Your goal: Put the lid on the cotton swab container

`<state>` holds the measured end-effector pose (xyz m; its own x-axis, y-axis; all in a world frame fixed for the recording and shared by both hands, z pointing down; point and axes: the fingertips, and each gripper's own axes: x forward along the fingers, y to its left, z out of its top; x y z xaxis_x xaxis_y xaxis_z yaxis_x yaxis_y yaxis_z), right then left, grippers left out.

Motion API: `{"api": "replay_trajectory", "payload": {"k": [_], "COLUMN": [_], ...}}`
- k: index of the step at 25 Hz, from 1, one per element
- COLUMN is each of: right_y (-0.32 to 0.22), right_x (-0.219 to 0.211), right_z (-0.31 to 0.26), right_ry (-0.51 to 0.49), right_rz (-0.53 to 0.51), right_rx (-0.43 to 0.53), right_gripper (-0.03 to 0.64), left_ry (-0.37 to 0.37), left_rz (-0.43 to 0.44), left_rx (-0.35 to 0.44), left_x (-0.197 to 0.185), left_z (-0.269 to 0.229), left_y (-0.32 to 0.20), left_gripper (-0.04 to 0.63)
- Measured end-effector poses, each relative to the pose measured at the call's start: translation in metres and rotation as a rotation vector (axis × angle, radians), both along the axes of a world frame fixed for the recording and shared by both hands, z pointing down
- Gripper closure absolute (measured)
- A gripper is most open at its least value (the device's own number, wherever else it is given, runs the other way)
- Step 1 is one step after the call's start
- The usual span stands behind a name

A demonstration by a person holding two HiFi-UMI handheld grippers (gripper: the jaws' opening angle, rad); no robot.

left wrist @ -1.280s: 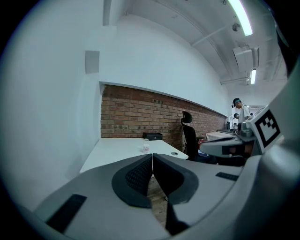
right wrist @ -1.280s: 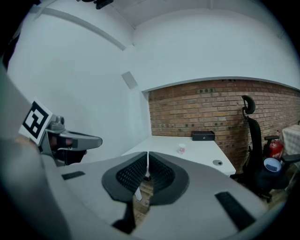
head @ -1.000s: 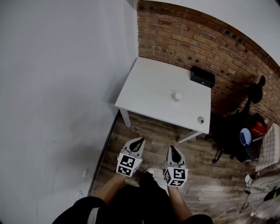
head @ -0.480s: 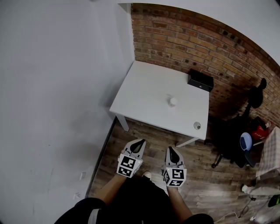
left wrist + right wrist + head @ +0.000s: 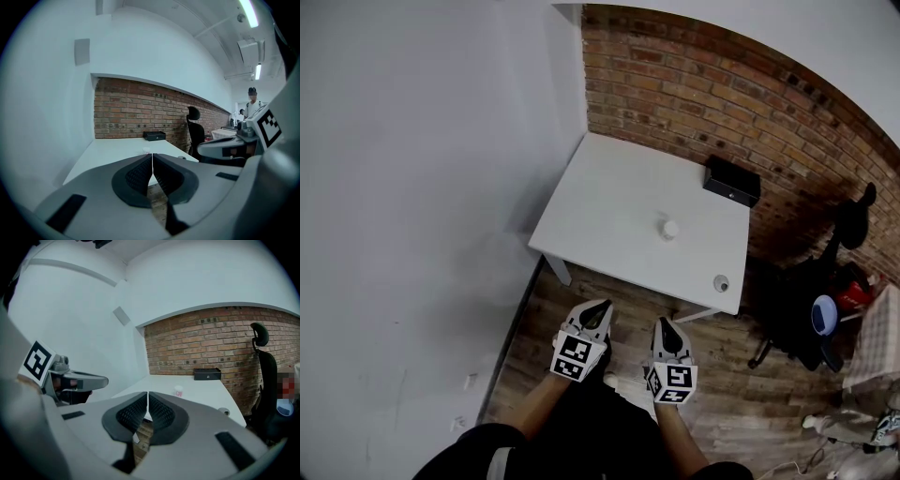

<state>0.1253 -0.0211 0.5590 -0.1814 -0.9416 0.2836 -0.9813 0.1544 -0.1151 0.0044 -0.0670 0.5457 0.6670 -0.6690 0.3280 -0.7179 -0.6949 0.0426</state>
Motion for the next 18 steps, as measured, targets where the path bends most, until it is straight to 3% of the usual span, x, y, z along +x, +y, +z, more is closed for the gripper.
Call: {"api": "replay_trajectory", "payload": {"k": [9,18], "right_y": [-0.094,-0.168], "right_x": [0.016,0.04], "right_z": [-0.003,-0.004], "right_ry": [-0.004,-0.001], "right_rz": [0.04,0.113], "right_rx": [-0.016,-0.059], "right_gripper": [0.594,0.594], "left_ry": [-0.006,-0.006], "left_rz": [0.061,0.184], "left_rx": [-0.01,-0.05], "left_x": [0.028,0.06], "left_z": [0.004,0.012], "left_y": [-0.101,-0.178], "left_gripper": [0.58,0.578]}}
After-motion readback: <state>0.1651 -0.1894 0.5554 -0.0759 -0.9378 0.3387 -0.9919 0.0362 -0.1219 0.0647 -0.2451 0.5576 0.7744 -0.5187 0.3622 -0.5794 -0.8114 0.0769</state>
